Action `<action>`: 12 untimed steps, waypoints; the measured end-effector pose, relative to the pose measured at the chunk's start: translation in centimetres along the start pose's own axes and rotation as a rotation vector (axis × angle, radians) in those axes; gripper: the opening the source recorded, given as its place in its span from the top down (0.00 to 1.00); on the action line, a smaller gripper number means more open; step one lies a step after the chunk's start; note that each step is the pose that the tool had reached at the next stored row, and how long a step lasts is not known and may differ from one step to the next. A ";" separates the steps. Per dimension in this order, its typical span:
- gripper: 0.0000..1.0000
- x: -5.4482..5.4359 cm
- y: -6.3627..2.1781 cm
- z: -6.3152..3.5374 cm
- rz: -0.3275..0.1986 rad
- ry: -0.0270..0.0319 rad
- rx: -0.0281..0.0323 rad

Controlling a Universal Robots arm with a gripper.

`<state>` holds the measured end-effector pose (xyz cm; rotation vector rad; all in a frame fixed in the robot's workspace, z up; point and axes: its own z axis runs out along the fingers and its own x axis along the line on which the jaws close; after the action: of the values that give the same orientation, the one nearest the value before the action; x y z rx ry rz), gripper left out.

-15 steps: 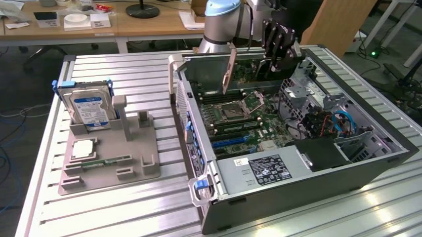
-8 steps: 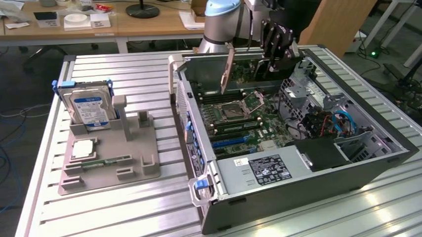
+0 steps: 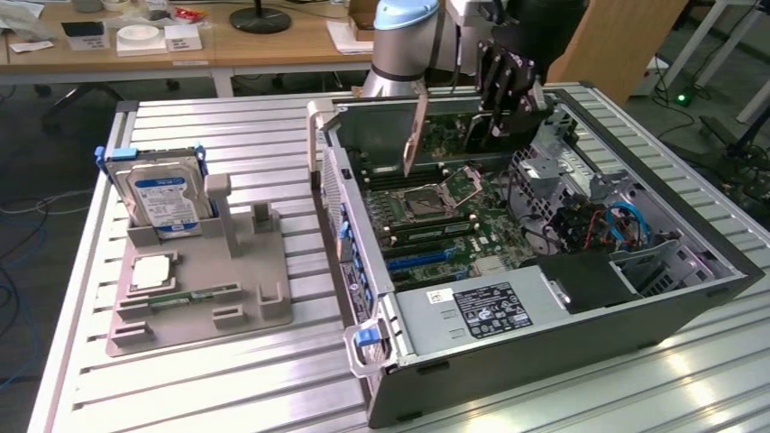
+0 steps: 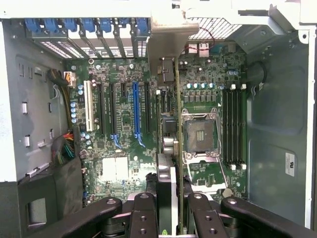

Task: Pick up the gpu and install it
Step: 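Insert the gpu into the slot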

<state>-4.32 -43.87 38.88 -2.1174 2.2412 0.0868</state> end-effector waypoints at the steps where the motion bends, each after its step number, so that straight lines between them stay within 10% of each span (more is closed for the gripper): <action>1: 0.72 0.0 -0.01 0.17 0.000 0.0000 -0.0001; 12: 0.72 0.2 0.35 1.39 0.000 0.0000 0.0000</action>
<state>-4.68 -43.92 37.48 -2.1175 2.2411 0.0869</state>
